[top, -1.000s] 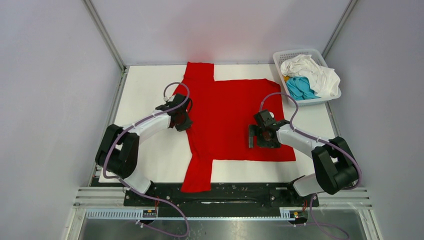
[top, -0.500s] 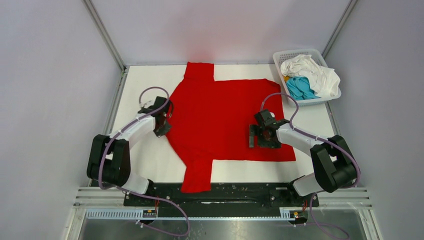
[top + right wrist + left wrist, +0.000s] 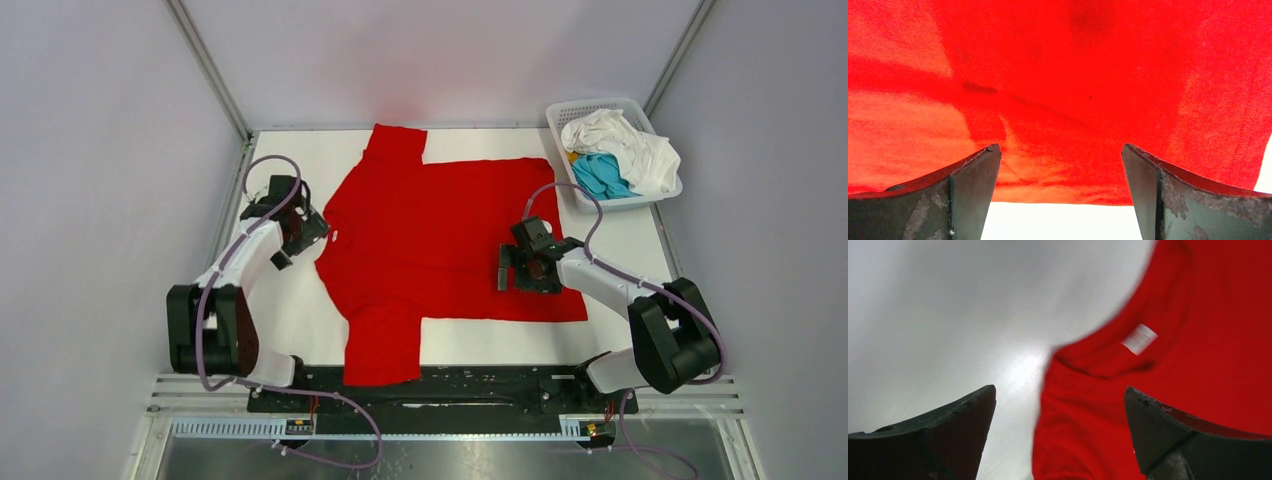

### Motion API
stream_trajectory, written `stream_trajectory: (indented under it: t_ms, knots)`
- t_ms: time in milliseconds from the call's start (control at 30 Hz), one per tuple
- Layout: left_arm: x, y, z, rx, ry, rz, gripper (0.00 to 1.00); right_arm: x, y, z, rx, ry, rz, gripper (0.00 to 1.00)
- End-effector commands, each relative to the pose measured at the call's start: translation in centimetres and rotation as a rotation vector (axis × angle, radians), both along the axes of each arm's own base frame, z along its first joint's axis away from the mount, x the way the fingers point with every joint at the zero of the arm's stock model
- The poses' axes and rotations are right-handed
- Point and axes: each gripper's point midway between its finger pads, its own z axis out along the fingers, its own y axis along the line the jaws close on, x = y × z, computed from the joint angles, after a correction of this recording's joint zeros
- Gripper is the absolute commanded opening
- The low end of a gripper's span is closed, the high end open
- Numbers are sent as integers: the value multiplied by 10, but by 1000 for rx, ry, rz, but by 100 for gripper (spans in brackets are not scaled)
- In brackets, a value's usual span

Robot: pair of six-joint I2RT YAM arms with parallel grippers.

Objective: Fold and stack the t-shirts
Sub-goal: Flatten out the tshirt

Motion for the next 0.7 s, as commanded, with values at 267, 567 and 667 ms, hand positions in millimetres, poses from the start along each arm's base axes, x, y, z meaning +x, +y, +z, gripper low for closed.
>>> stream_trajectory:
  t_ms: [267,567,667]
  knots:
    - [17,-136,-1,-334,-80,-396,99,27,13,18,90,-83,-112,100]
    - [73,-122,-56,-280,29,-328,99,43,21,3,85,-39,-113,99]
    - [94,-120,-67,-289,47,-310,99,52,20,-2,83,-26,-124,100]
